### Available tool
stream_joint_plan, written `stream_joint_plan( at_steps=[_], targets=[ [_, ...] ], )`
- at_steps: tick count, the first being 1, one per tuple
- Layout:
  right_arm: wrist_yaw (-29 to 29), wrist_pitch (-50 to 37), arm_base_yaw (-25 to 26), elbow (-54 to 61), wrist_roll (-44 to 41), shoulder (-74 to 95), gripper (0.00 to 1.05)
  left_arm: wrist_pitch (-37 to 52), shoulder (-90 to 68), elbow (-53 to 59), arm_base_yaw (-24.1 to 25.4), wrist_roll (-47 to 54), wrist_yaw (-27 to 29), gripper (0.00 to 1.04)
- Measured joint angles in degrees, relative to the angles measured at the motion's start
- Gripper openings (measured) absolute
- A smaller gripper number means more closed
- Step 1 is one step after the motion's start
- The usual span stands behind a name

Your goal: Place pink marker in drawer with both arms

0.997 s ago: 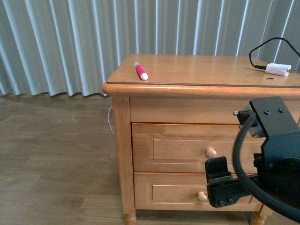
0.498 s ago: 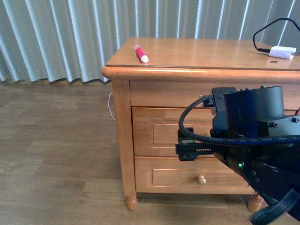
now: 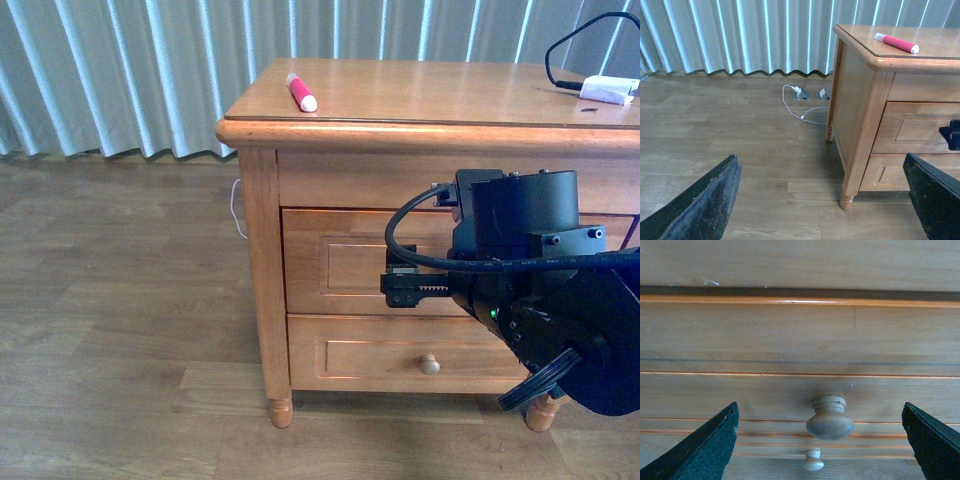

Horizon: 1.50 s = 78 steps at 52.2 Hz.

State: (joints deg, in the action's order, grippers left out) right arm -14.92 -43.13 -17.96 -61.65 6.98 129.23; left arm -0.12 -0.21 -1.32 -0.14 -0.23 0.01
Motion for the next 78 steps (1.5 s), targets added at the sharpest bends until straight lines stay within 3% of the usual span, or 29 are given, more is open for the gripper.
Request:
stream_joint_plan(
  at_steps=[18, 30, 37, 40, 58, 78],
  targets=[
    [0.2, 1.0, 0.7, -1.5, 0.2, 1.6, 0.94, 0.0, 0.0, 0.0, 0.0, 0.0, 0.0, 0.98],
    [0.0, 1.2, 0.8, -1.6, 0.1, 1.7, 0.58, 0.0, 0.0, 0.0, 0.0, 0.0, 0.0, 0.98],
    [-0.5, 1.1, 0.9, -1.6, -0.3, 1.7, 0.30, 0.0, 0.0, 0.0, 0.0, 0.0, 0.0, 0.98],
    [-0.6, 1.1, 0.9, -1.5, -0.3, 1.7, 0.25, 0.0, 0.0, 0.0, 0.0, 0.0, 0.0, 0.98],
    [2.6, -3.4, 1.9, 3.1, -0.2, 0.9, 0.23, 0.0, 0.0, 0.0, 0.0, 0.0, 0.0, 0.98],
    [6.9, -16.5, 1.5, 28.5, 1.6, -10.6, 0.23, 0.0, 0.0, 0.0, 0.0, 0.0, 0.0, 0.98]
  ],
)
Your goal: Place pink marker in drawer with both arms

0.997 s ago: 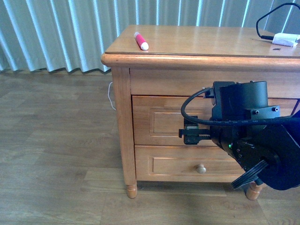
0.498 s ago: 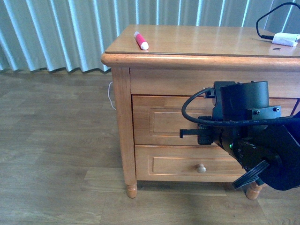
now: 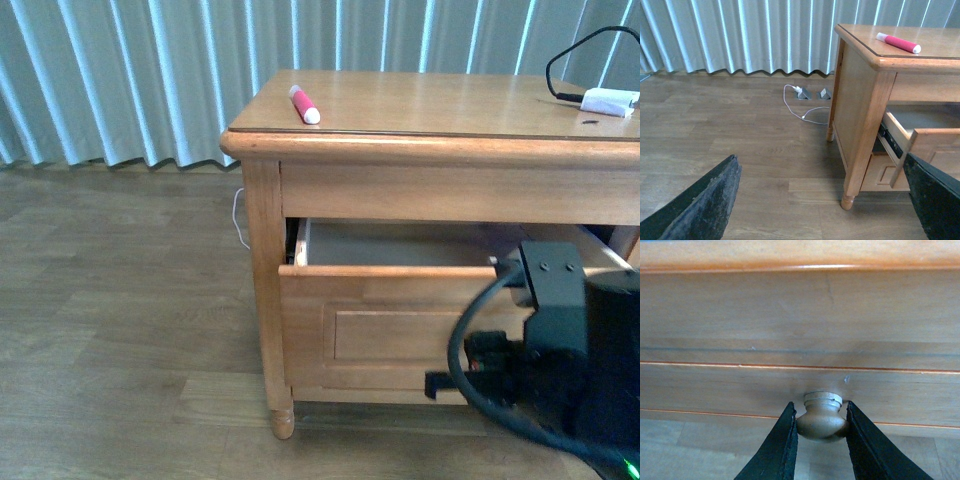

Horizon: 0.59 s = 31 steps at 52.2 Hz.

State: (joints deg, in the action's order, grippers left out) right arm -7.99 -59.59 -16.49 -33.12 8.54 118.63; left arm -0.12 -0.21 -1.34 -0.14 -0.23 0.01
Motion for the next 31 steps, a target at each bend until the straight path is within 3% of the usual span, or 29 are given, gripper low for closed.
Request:
stream_joint_plan(
  at_steps=[10, 21, 31],
  targets=[
    [2.1, -8.9, 0.0, 10.6, 0.2, -2.0, 0.25, 0.0, 0.0, 0.0, 0.0, 0.0, 0.0, 0.98],
    [1.6, -12.8, 1.7, 18.8, 0.8, -7.3, 0.58, 0.0, 0.0, 0.0, 0.0, 0.0, 0.0, 0.98],
    [7.6, 0.5, 6.9, 22.6, 0.0, -25.1, 0.88, 0.0, 0.0, 0.0, 0.0, 0.0, 0.0, 0.98]
  ],
)
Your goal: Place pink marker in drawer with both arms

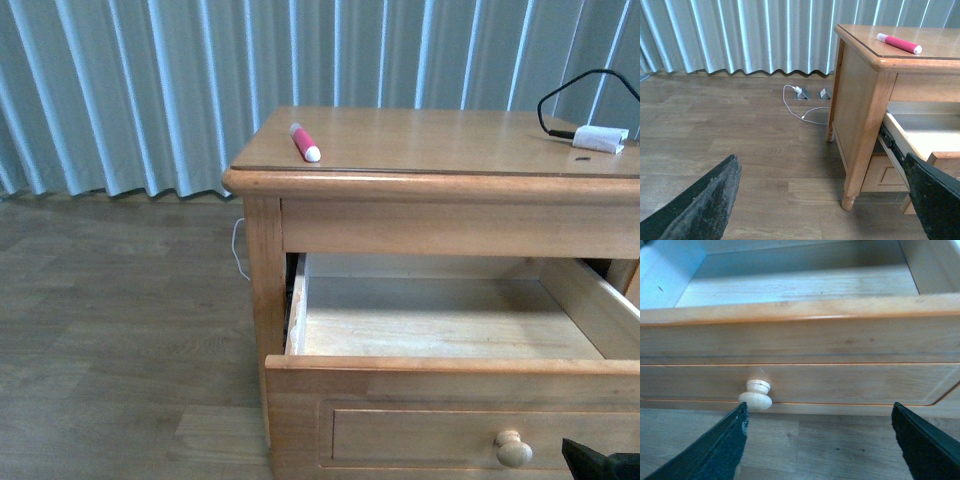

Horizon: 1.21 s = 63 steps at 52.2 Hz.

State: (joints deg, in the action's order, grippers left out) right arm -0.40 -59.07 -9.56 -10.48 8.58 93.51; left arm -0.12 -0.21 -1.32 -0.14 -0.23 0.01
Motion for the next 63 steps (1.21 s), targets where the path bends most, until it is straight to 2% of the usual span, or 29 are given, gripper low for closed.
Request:
stream_joint_plan(
  at_steps=[3, 13, 25, 33, 51, 52, 56, 58, 61, 63],
  targets=[
    [3.2, 8.8, 2.6, 0.0, -0.6, -9.4, 0.98, 0.0, 0.0, 0.0, 0.0, 0.0, 0.0, 0.98],
    [12.7, 36.0, 10.4, -3.1, -4.5, -34.8, 0.96, 0.0, 0.0, 0.0, 0.0, 0.0, 0.0, 0.98],
    [20.4, 58.5, 16.1, -7.1, -8.5, -52.9, 0.96, 0.0, 0.0, 0.0, 0.0, 0.0, 0.0, 0.98],
    [23.3, 64.3, 17.6, -7.8, -9.5, -55.5, 0.96, 0.0, 0.0, 0.0, 0.0, 0.0, 0.0, 0.98],
    [23.9, 64.4, 17.7, -7.8, -6.2, -55.3, 0.96, 0.0, 0.0, 0.0, -0.1, 0.0, 0.5, 0.98],
    [23.9, 64.4, 17.7, -7.8, -6.2, -55.3, 0.96, 0.7, -0.4, 0.0, -1.0, 0.2, 3.2, 0.98],
    [23.9, 64.4, 17.7, -7.8, -6.1, -55.3, 0.96, 4.3, -4.3, -0.2, -7.9, 0.2, 21.5, 0.98],
    [23.9, 64.4, 17.7, -7.8, -6.1, -55.3, 0.96, 4.5, -7.5, -0.8, -11.6, 0.1, 28.2, 0.98],
    [23.9, 64.4, 17.7, -7.8, -6.1, -55.3, 0.96, 6.4, -13.4, -2.6, -17.1, -0.2, 35.4, 0.98],
    [23.9, 64.4, 17.7, -7.8, -6.1, -55.3, 0.96, 8.6, -17.7, -4.6, -19.7, -0.5, 37.2, 0.98]
  ],
)
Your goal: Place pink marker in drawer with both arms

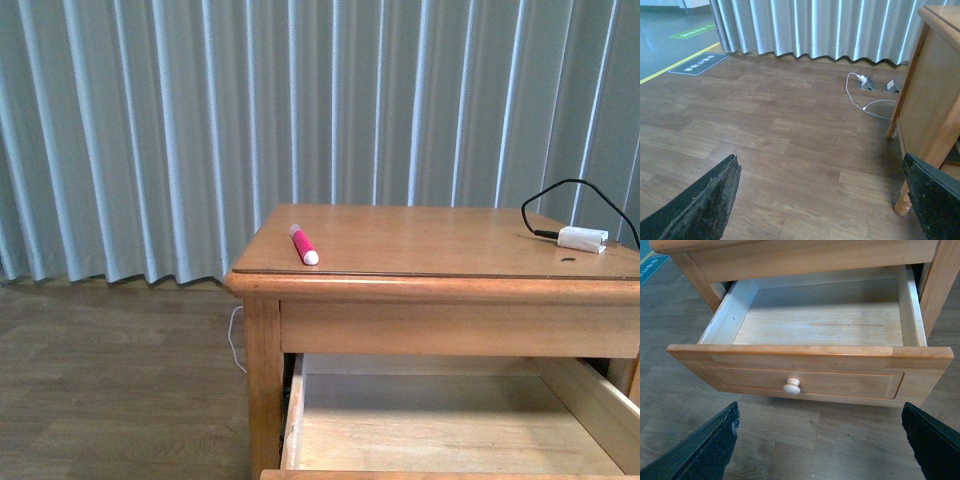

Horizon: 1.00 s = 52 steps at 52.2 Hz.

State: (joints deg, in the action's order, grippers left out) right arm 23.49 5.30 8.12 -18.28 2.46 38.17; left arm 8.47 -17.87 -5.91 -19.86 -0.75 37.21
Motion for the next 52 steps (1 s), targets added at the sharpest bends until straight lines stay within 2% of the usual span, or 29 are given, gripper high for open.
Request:
stream_joint_plan(
  at_steps=[5, 20, 39, 52],
  targets=[
    [0.0, 0.0, 0.0, 0.0, 0.0, 0.0, 0.96, 4.1, -11.5, -7.6, -1.6, -1.3, -1.3, 0.98],
    [0.0, 0.0, 0.0, 0.0, 0.0, 0.0, 0.96, 13.0, -47.9, -30.8, 2.5, 0.9, -13.8, 0.98],
    [0.0, 0.0, 0.0, 0.0, 0.0, 0.0, 0.96, 12.6, -77.5, -60.0, -1.2, 6.3, -16.7, 0.98],
    [0.0, 0.0, 0.0, 0.0, 0.0, 0.0, 0.96, 6.1, -92.8, -77.3, -3.3, 4.5, -17.2, 0.98]
  ],
)
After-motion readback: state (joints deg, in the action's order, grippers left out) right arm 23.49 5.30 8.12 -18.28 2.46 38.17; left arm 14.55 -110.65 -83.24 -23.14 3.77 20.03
